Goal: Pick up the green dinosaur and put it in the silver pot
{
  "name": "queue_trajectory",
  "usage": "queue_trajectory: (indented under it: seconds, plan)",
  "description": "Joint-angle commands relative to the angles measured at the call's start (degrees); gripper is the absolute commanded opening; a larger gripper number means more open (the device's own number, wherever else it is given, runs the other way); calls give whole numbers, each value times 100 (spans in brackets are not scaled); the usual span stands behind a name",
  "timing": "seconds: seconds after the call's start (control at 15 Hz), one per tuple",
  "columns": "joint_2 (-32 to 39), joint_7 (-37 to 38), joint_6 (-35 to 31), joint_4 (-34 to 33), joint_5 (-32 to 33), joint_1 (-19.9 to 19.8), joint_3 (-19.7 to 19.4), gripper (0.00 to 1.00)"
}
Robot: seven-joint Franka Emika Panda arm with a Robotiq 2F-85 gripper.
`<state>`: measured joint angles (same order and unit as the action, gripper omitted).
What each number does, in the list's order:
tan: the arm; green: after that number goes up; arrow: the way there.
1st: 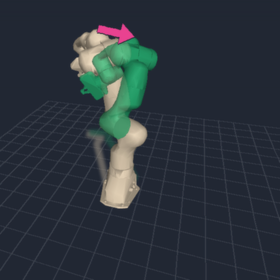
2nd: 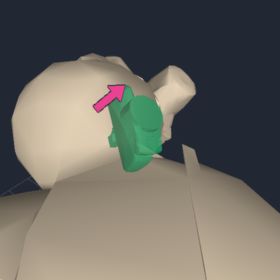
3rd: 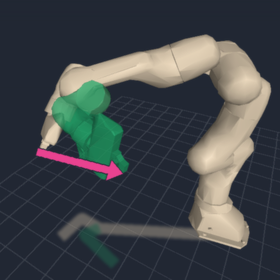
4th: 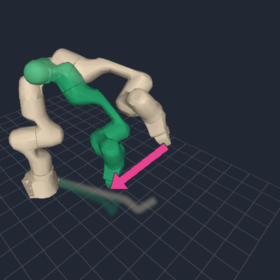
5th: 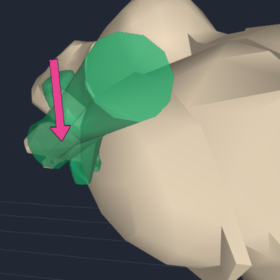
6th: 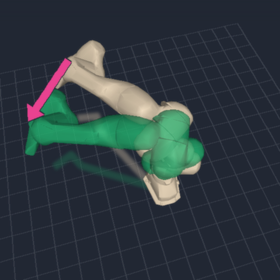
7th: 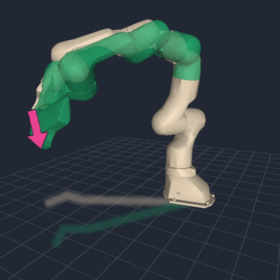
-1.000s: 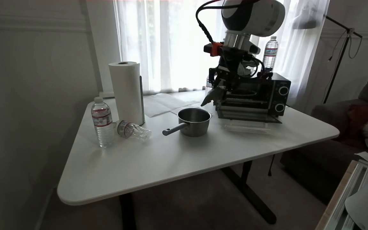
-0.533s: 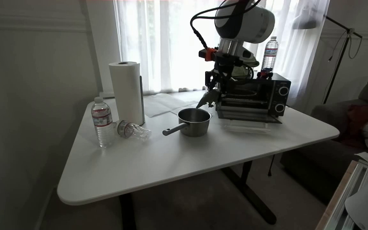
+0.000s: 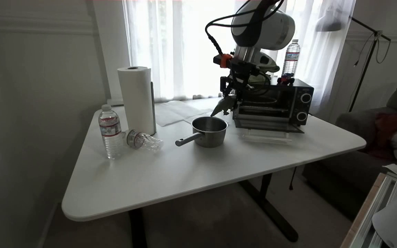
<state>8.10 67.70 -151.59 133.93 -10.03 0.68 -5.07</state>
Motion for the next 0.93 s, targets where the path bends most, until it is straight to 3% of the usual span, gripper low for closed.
queue_trajectory:
  seconds: [0.0,0.2,0.87]
  plan:
    - [249,685,-545,-57,836,126,-204,24]
    - [426,1033,-584,-118,1317,216,-365,24]
    - [666,2091,-752,-156,1964,754,-528,24]
